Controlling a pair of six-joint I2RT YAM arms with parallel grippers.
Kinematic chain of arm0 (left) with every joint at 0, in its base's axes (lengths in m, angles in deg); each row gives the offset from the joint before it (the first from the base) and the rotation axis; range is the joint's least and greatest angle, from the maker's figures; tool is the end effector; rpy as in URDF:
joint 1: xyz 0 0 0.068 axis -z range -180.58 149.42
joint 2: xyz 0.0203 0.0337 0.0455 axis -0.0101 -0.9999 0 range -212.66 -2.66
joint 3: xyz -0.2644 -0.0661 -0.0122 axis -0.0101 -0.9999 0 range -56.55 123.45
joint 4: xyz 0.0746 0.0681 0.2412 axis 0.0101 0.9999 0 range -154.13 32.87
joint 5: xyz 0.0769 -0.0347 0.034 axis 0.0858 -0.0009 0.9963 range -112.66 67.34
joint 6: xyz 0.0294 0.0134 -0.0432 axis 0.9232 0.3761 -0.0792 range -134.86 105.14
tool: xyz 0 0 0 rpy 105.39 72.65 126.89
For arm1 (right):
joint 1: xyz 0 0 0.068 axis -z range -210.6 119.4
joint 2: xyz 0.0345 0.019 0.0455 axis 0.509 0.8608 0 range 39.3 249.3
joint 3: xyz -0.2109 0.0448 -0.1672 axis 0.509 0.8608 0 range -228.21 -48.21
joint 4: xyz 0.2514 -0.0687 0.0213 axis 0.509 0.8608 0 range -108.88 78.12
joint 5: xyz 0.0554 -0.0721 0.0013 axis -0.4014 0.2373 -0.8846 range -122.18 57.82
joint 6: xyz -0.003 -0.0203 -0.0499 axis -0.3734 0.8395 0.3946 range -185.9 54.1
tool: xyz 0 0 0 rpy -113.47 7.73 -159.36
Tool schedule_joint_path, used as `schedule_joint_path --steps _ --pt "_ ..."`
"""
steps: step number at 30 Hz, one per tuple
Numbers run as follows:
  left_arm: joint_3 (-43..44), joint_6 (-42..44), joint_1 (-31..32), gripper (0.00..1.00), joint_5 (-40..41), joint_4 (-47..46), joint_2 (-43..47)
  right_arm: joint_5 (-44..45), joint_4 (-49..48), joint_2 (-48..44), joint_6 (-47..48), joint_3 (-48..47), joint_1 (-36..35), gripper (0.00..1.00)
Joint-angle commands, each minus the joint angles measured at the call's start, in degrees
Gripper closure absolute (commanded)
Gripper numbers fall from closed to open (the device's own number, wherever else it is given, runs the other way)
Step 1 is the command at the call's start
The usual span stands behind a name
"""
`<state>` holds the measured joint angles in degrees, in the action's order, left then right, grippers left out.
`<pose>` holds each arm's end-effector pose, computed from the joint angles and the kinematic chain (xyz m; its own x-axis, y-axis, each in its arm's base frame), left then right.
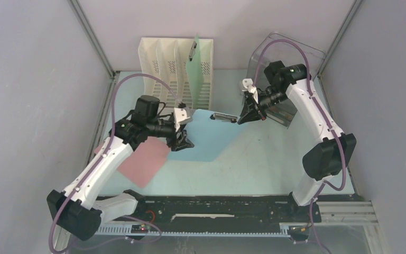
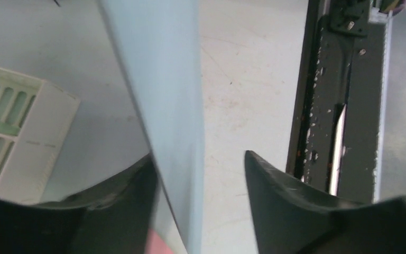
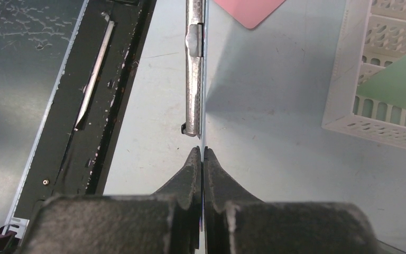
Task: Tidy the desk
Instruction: Place the folder in the storage box.
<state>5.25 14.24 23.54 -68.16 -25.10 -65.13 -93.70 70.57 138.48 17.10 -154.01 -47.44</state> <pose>0.1903 -0.1130 0.3415 -0.1266 0.4302 -0.8938 0.9714 0.2362 -0.0238 0.2876 0.1199 0.3716 0.1256 -0.4565 -0.8808 -0.9722 -0.2337 -0.0175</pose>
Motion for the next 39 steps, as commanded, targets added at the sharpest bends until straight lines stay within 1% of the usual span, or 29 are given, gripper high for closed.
schedule_joint_path --steps 1,2,6,7,11,12,14,15,16,17,18,19,20,22,26,28,32,34,37,39 --pt "3.96 3.72 2.92 0.49 5.55 3.47 -2.63 -1.23 2.22 -1.62 -0.91 -0.76 -0.73 1.0" --pt "4.34 3.49 3.43 0.62 6.69 3.78 -3.05 -1.17 2.22 -1.61 -0.98 -0.81 -0.76 1.0" --pt "4.0 4.05 5.01 0.94 8.49 3.99 -3.38 -1.07 2.22 -1.68 -1.3 -0.98 -0.75 1.0" --pt "3.92 4.66 5.25 0.99 8.12 4.18 -3.36 -1.11 2.22 -1.75 -1.35 -0.95 -0.82 1.0" --pt "4.74 5.12 5.32 1.0 5.93 4.9 -2.54 -1.73 2.22 -1.84 -2.93 -1.24 -0.89 1.0" --pt "4.88 4.06 5.21 1.0 5.15 4.48 -2.04 -2.02 2.22 -1.72 -4.66 -1.58 -0.88 0.89" --pt "4.43 0.59 4.02 1.0 2.9 2.29 -0.35 -2.62 2.22 -1.89 -7.71 -2.12 -0.83 0.62" --pt "3.97 -0.92 3.02 1.0 1.13 1.16 0.62 -2.98 2.22 -2.27 -8.86 -2.16 -0.9 0.45" --pt "3.37 -2.29 1.89 1.0 -0.56 0.02 1.67 -3.33 2.22 -2.8 -9.78 -2.09 -0.83 0.25" --pt "2.5 -4.35 0.76 1.0 -1.56 -1.46 2.9 -3.5 2.29 -3.7 -10.34 -1.66 -0.9 0.04" --pt "1.43 -6.29 -0.34 1.0 -2.26 -2.85 4.45 -3.52 2.38 -4.72 -10.7 -1.25 -0.8 0.01" --pt "-0.02 -7.69 -1.28 1.0 -3.11 -4.29 6.15 -3.69 2.12 -6.26 -11.47 -0.86 -0.6 0.0" --pt "-1.72 -9.22 -1.91 1.0 -2.34 -6.83 8.13 -4.44 1.0 -7.55 -13.42 -0.48 -0.15 0.0" --pt "-5.47 -12.63 -2.49 1.0 -0.15 -10.4 12.48 -5.95 -2.34 -9.9 -18.73 0.31 2.0 0.0" --pt "-11.22 -18.5 -3.6 1.0 4.27 -16.17 20.62 -9.68 -6.77 -14.01 -24.85 2.81 7.39 0.0" --pt "-13.64 -21.81 -3.89 1.0 7.49 -19.39 24.92 -11.74 -7.17 -16.0 -25.78 5.06 9.17 0.0" --pt "-16.96 -27.74 -3.99 1.0 13.37 -25.07 30.78 -15.76 -10.43 -20.03 -27.26 13.42 9.63 0.0" --pt "-18.04 -30.2 -4.06 1.0 16.79 -27.51 32.88 -16.58 -16.14 -22.51 -30.41 18.94 9.63 0.0" --pt "-19.98 -33.35 -4.08 1.0 22.33 -33.73 35.41 -15.95 -26.62 -25.77 -36.93 27.0 10.01 0.0" --pt "-20.87 -34.27 -4.05 1.0 25.47 -37.76 36.33 -16.99 -30.38 -26.22 -39.24 29.61 10.6 0.0"
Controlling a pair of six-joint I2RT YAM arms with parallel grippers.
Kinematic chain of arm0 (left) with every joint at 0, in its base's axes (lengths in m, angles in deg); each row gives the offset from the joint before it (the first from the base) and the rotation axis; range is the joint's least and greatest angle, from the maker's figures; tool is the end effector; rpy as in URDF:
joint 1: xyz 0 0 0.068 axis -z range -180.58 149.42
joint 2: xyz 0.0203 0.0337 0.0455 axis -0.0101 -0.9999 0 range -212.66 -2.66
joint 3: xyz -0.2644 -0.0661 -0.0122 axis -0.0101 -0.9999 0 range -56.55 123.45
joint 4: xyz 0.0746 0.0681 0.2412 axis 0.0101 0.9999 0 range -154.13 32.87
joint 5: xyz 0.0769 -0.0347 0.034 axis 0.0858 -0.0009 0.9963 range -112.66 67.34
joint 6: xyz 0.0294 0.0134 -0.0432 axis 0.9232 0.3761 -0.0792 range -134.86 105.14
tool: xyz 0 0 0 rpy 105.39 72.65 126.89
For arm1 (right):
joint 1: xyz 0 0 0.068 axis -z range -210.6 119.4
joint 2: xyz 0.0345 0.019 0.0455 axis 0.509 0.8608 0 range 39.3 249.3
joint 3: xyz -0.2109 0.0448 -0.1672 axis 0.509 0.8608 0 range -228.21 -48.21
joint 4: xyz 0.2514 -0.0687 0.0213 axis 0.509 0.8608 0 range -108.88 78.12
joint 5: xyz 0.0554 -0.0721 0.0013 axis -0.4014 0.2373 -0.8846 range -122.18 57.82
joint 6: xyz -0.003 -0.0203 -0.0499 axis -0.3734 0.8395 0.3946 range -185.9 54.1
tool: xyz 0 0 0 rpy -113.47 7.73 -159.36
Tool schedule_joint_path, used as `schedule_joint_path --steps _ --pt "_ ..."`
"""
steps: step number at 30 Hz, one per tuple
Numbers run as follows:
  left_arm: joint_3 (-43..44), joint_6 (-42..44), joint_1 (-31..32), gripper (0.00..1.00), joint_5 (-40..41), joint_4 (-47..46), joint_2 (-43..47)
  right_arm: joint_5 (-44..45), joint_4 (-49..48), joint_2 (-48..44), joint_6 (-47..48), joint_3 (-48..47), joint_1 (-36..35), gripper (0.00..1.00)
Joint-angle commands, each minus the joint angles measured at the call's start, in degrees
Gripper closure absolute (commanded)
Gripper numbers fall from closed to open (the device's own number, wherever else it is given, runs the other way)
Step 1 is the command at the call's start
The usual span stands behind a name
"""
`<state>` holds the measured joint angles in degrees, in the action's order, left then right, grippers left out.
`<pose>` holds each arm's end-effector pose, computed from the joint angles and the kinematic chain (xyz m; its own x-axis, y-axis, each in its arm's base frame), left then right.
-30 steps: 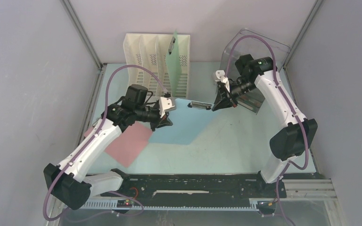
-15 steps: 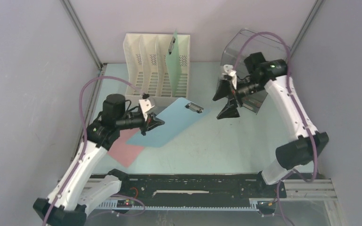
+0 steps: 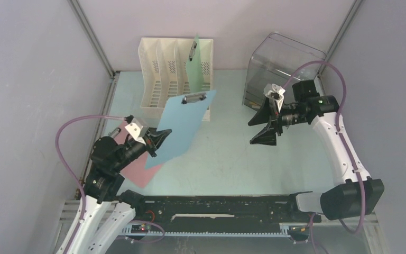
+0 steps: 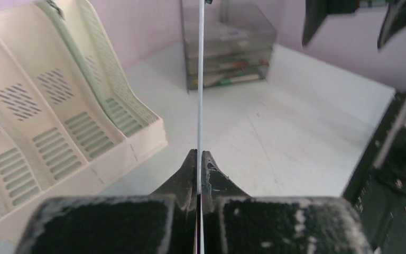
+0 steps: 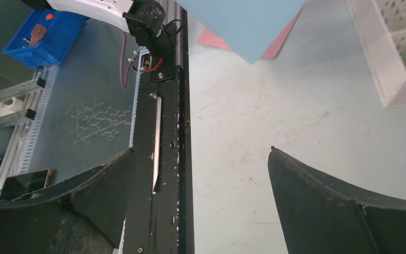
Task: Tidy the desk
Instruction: Place the folder in the storage box.
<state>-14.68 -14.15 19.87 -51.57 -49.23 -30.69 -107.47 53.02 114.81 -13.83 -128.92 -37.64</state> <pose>0.1024 -0.0565 0.3525 -0.0080 0.0146 -0.9999 0.7587 0.6514 0.0035 0.2195 0.0619 0.3747 -0.2363 -0.2310 -0.9438 -0.9715 0.0372 0.2342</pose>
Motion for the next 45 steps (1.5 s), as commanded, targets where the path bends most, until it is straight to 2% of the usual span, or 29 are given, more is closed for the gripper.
schedule_joint_path --steps 1,9,12,20,34,39,45 --pt "-1.36 -6.2 -0.47 1.0 10.65 -15.52 2.11 -3.43 -13.48 -2.4 -8.68 5.03 1.14 0.0" --pt "-3.9 -6.23 -0.56 1.0 26.15 -32.16 -0.03 -4.05 -14.88 -1.15 -8.28 6.85 2.39 0.0" --pt "-4.59 -5.13 -0.98 1.0 28.72 -38.38 -3.01 -3.67 -15.25 -1.06 -8.3 7.09 2.41 0.0" --pt "-4.97 -4.2 -2.12 1.0 32.78 -56.16 -14.57 -2.49 -16.23 -1.78 -8.22 7.96 2.39 0.0" --pt "-0.86 -3.25 -2.6 1.0 33.79 -74.75 -34.72 -1.79 -16.73 -1.81 -8.22 8.26 2.39 0.0" --pt "0.4 -2.75 -2.55 1.0 35.48 -87.32 -44.41 -1.66 -16.63 -1.89 -8.0 8.28 2.39 0.0" --pt "6.88 -2.89 -2.49 1.0 37.21 -91.1 -55.77 -1.45 -16.29 -2.19 -7.37 8.24 2.43 0.0"
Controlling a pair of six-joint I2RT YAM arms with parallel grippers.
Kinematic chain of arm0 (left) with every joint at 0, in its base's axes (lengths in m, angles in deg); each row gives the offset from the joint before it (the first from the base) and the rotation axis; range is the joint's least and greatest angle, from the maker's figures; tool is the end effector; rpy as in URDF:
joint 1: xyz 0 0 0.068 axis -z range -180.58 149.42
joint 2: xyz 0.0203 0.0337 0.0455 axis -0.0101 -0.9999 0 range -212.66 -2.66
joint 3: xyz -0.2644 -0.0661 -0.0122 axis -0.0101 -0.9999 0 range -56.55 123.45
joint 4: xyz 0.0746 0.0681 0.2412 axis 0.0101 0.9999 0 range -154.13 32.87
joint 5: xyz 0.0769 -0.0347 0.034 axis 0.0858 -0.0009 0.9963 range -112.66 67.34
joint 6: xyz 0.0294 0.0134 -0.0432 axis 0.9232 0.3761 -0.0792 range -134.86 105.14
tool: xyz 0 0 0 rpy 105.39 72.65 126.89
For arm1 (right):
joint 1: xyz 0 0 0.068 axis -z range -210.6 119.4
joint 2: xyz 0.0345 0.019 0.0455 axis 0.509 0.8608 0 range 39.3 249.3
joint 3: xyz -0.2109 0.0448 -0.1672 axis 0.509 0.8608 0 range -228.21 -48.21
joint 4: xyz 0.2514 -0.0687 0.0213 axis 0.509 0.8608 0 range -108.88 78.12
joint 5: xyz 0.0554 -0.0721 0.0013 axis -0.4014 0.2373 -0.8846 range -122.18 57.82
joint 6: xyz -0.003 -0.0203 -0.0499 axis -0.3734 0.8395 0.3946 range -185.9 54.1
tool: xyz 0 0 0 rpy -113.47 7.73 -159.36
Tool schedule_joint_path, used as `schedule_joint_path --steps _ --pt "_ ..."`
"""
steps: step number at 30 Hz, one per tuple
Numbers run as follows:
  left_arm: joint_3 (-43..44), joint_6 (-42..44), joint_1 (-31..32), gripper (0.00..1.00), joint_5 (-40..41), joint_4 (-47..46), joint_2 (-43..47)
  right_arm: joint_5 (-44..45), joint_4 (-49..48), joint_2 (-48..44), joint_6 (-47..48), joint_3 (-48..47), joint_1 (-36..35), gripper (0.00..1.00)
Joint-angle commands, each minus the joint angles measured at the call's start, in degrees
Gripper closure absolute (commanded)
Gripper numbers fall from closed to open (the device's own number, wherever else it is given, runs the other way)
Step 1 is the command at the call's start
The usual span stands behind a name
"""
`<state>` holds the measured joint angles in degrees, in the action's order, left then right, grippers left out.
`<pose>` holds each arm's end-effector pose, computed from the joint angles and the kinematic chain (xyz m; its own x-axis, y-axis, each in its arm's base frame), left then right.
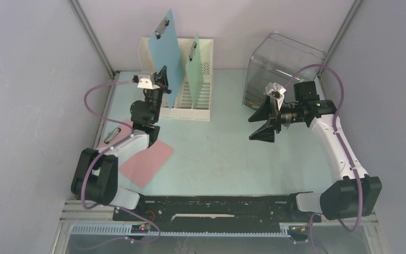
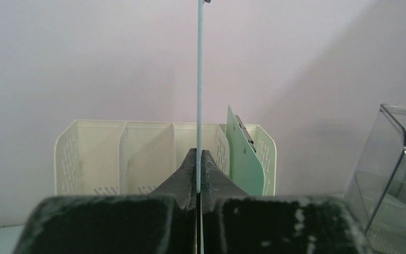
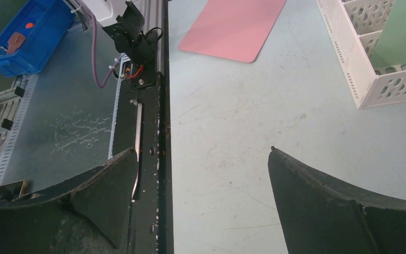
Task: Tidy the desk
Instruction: Place the folder in the storage box.
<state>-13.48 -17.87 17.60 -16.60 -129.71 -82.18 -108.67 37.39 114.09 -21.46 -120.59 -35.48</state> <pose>0.2865 -0.0901 0.3290 0.4502 -0.2027 -0.8696 0.2464 0.9643 -0.0973 0.2371 0.0551 0.3475 -0.2413 -0.1848 -0.9527 -0.9697 0.0845 0.2292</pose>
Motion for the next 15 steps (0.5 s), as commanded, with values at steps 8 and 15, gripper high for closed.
schedule_joint_path --steps 8,15 --pt "12.47 1.55 -0.21 1.0 3.23 -15.0 -17.15 0.81 -0.56 -1.74 1.15 -0.05 -0.33 0.0" --pt "15.21 1.16 -0.13 1.0 3.47 -17.12 -24.1 2.02 -0.7 -1.36 1.32 -0.05 -1.42 0.0"
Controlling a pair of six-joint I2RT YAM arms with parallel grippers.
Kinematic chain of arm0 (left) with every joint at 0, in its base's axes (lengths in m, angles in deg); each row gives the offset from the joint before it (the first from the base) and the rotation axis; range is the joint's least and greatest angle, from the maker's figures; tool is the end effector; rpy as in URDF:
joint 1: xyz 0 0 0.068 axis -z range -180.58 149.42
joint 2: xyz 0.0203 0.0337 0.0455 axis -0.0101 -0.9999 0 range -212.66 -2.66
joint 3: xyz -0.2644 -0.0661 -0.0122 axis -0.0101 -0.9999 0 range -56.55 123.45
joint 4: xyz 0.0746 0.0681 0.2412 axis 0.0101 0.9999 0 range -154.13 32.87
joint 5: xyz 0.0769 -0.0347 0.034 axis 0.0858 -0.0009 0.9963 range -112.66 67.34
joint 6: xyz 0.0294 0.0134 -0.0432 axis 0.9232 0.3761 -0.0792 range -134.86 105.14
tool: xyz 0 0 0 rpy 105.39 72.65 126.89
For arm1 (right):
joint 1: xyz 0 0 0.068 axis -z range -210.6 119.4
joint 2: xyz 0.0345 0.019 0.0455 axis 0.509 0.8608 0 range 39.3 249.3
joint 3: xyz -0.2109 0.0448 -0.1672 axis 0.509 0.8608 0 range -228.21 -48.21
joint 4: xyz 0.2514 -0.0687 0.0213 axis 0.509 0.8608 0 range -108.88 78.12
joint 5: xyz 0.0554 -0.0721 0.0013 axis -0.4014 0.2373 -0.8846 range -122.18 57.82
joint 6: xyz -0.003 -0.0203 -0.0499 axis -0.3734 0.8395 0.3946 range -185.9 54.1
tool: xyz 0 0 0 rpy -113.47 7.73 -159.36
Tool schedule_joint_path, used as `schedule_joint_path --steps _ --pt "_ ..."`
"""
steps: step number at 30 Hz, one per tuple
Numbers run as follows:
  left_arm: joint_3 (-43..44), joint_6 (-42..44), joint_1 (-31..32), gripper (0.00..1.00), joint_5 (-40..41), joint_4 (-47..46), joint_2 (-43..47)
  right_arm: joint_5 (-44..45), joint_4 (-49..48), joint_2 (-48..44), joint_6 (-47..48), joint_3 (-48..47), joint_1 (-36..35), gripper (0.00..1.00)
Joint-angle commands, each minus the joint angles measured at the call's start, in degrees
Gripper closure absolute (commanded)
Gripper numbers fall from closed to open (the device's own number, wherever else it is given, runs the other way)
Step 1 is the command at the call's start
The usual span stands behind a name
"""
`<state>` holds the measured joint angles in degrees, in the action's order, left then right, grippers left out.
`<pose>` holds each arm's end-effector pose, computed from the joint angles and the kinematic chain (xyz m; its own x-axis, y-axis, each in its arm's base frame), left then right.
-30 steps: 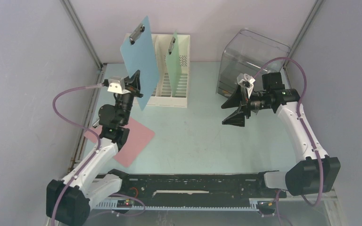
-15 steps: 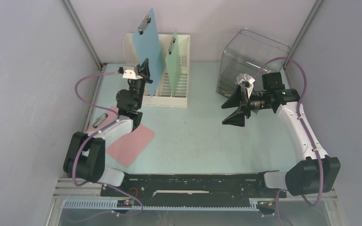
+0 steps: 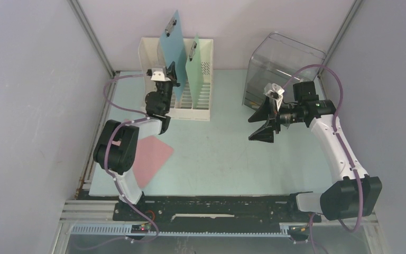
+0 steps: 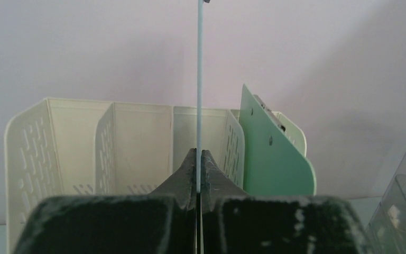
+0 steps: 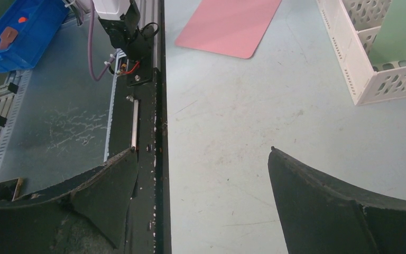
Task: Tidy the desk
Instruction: Place the folder in the storage box.
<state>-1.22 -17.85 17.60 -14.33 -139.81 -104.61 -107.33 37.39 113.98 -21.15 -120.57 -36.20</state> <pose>0.3646 -0.1143 0.2879 0.4510 -0.2024 -0.8693 0.2120 0.9704 -0.1159 0.2364 0.0579 0.3471 -0.2327 -0.2041 -0.9509 -0.9718 0.0875 0.2190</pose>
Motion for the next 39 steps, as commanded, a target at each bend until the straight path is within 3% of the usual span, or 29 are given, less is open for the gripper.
schedule_joint_path --steps 1,19,27,33,39 --pt "2.95 1.04 -0.16 1.0 1.43 -7.52 -2.69 0.88 -0.78 -1.16 1.04 -0.06 -0.76 0.0" --pt "2.43 -0.68 -0.07 0.86 4.11 -10.37 -8.63 2.73 -0.82 -0.83 1.57 -0.09 -1.95 0.0" --pt "2.04 -0.76 -0.03 0.42 3.99 -8.29 -6.5 2.73 -0.78 -1.02 1.58 -0.06 -2.04 0.0" --pt "3.82 -1.5 -0.07 0.24 3.78 5.92 -1.72 2.78 -0.82 -1.18 1.66 -0.06 -2.17 0.0" --pt "9.13 -6.14 -0.19 0.16 2.19 26.74 3.29 2.65 -0.73 -1.41 1.67 -0.06 -2.23 0.0"
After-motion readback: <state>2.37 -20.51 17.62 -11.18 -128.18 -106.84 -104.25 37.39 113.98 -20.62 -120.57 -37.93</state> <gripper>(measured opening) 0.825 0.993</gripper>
